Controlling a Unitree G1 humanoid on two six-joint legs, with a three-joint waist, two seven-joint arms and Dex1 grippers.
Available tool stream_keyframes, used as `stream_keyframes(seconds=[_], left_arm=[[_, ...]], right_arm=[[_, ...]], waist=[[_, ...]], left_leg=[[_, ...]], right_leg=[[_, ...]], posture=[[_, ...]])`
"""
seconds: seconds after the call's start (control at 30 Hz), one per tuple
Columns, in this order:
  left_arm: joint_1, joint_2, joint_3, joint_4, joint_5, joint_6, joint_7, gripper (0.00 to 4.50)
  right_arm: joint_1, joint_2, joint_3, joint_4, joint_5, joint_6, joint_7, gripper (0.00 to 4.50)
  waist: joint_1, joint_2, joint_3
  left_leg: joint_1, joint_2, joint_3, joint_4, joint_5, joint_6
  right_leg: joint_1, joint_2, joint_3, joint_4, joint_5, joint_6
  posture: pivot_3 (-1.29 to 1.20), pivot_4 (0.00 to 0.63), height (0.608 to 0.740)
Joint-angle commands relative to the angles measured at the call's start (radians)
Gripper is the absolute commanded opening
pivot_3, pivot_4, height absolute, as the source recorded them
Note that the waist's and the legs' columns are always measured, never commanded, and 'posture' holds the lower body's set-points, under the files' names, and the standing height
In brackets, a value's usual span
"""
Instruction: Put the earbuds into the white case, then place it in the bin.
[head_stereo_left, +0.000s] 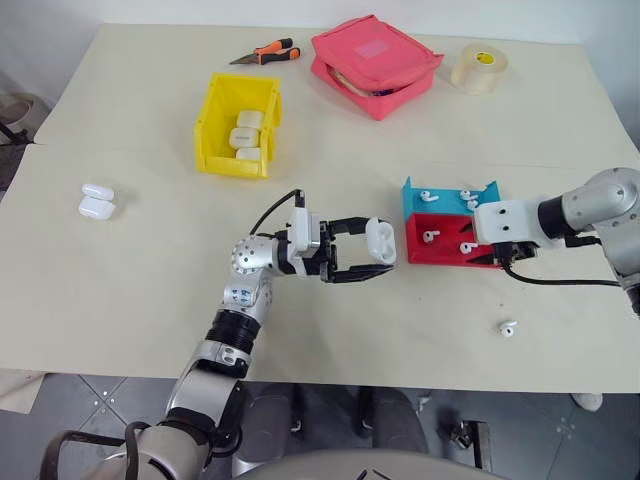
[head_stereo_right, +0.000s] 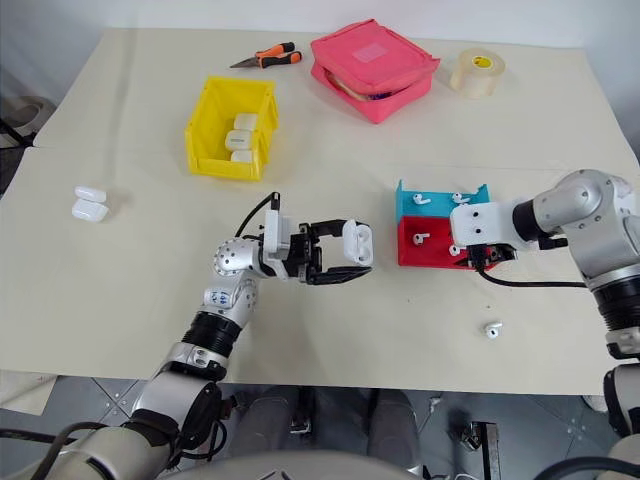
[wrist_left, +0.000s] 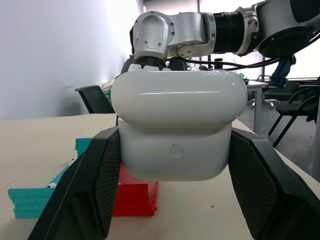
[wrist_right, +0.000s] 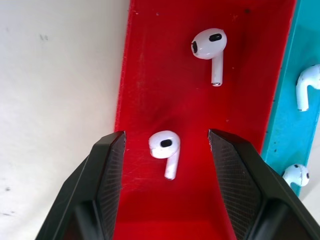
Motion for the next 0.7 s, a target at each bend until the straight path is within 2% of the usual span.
stream_keyframes(seconds=[0.03,0.7], left_arm=[[0.014,0.000,-0.011,-0.054,-0.007,0.007,0.009,2.79],[0.046,0.009,-0.026,-0.102,-0.010,0.024,0.042,2.79]], right_arm=[[-0.026,0.006,-0.002,0.026,-0.020,-0.034,0.017,2.73],[-0.085,0.047,0.006,0.126,-0.079,-0.101,0.053,2.73]], waist=[[0.000,0.000,0.000],[-0.002,0.000,0.000]], left_leg=[[0.000,0.000,0.000,0.000,0.000,0.000],[0.000,0.000,0.000,0.000,0.000,0.000]], right_leg=[[0.000,0.000,0.000,0.000,0.000,0.000],[0.000,0.000,0.000,0.000,0.000,0.000]], posture=[[0.00,0.150,0.740],[0.00,0.150,0.740]])
